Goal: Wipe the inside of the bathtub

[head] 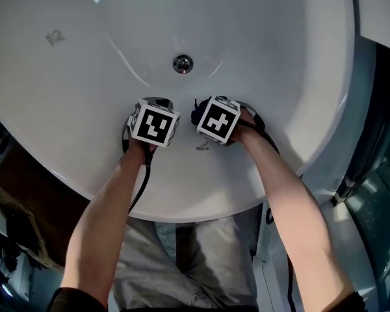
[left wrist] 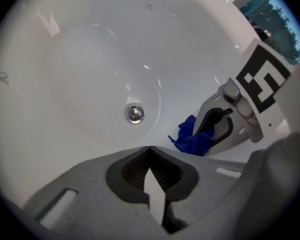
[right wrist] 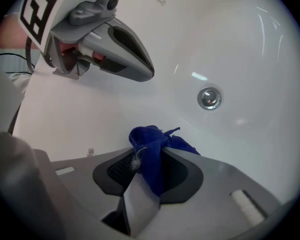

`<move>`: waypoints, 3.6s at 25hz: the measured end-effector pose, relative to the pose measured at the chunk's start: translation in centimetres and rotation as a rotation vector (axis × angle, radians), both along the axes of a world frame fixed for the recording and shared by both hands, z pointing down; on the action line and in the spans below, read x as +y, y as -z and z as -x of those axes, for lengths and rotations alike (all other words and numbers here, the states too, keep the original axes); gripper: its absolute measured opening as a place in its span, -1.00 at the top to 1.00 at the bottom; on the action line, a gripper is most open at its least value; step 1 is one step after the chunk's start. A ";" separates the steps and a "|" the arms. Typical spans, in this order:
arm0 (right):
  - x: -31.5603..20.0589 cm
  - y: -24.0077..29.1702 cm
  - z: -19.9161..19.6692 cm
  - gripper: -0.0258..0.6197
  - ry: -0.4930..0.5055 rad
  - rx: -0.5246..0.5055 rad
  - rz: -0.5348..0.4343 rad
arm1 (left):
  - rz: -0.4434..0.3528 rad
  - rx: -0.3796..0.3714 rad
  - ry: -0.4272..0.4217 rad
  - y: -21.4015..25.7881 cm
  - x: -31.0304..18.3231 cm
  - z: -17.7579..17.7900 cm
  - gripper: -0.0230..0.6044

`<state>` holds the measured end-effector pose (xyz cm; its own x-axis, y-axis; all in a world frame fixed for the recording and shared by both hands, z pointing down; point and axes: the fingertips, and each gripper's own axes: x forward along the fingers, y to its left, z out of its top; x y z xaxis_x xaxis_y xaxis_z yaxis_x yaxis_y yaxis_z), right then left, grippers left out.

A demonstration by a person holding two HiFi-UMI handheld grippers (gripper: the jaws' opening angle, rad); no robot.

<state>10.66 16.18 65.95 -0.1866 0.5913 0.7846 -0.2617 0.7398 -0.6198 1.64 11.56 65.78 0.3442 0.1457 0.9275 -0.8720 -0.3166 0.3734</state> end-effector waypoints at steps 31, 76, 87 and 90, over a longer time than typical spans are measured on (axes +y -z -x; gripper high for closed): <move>7.6 17.9 -0.5 0.53 -0.113 0.009 0.118 | -0.062 0.027 0.118 16.4 -1.6 1.5 0.92; -21.2 57.6 12.7 0.51 -0.809 -0.445 -0.682 | -0.787 0.218 0.178 60.8 -21.8 10.4 0.92; -26.5 73.7 12.1 0.52 -0.799 -0.754 -1.024 | -1.124 0.164 0.212 74.8 -23.7 8.2 0.92; -26.6 78.2 13.3 0.52 -0.781 -0.848 -1.086 | -1.226 0.157 0.234 79.2 -23.6 9.2 0.92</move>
